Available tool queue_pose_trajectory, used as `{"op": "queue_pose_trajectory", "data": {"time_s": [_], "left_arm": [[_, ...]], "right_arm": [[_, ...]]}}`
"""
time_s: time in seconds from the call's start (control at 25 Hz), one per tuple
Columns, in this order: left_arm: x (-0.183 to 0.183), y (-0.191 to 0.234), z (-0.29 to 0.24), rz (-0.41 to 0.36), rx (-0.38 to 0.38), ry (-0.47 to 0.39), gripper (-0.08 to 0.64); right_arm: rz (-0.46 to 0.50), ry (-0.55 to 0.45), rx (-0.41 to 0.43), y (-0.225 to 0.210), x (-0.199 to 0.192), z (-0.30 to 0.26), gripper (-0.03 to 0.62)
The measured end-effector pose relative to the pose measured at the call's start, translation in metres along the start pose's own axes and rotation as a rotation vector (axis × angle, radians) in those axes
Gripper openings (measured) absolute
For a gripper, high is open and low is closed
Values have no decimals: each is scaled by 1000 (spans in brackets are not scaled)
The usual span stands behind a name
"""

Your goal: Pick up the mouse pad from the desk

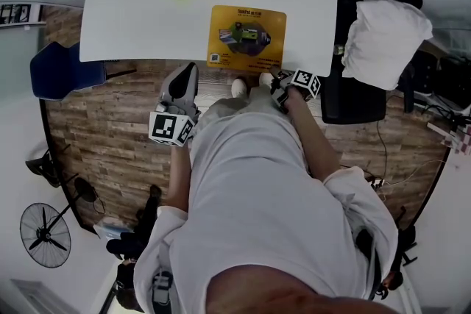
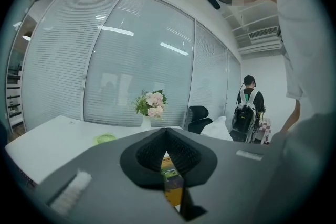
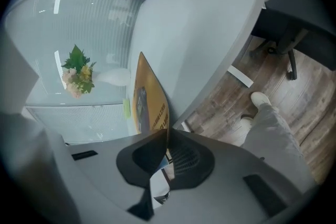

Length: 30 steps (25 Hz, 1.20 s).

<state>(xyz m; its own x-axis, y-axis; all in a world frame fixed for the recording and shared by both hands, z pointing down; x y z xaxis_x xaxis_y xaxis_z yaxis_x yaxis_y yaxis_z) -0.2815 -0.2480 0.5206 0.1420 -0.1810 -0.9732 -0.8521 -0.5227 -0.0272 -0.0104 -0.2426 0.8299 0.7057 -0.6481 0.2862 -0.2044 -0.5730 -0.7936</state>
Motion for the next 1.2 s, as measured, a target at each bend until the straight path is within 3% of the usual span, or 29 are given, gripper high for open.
{"op": "queue_pose_trajectory", "data": {"time_s": [0.32, 0.6, 0.72, 1.0, 1.2], "left_arm": [[-3, -1, 2, 12, 17, -11, -11], [6, -5, 2, 9, 22, -36, -12], [5, -6, 3, 10, 29, -44, -12], [22, -3, 5, -13, 85, -82, -11], [38, 1, 6, -6, 116, -127, -11]], "right_arm": [[97, -3, 81, 29, -5, 8, 9], [229, -49, 282, 81, -4, 17, 9], [242, -47, 331, 101, -4, 18, 9], [398, -69, 436, 155, -2, 24, 9], [448, -80, 539, 198, -4, 33, 9]]}}
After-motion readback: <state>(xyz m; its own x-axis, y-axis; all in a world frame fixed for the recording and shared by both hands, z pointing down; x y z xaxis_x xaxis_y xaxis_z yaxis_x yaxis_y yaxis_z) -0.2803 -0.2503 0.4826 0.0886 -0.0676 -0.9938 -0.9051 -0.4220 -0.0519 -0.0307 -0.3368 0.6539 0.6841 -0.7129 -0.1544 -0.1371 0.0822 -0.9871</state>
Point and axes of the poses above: the fingertips, and each gripper's own axes: z backward along the fingers, y to its left, x out of its top, the point moved 4 cm from there along z, backward along the fingers, and after that the axes turned 8 degrees about -z, right-handed, at the moved point
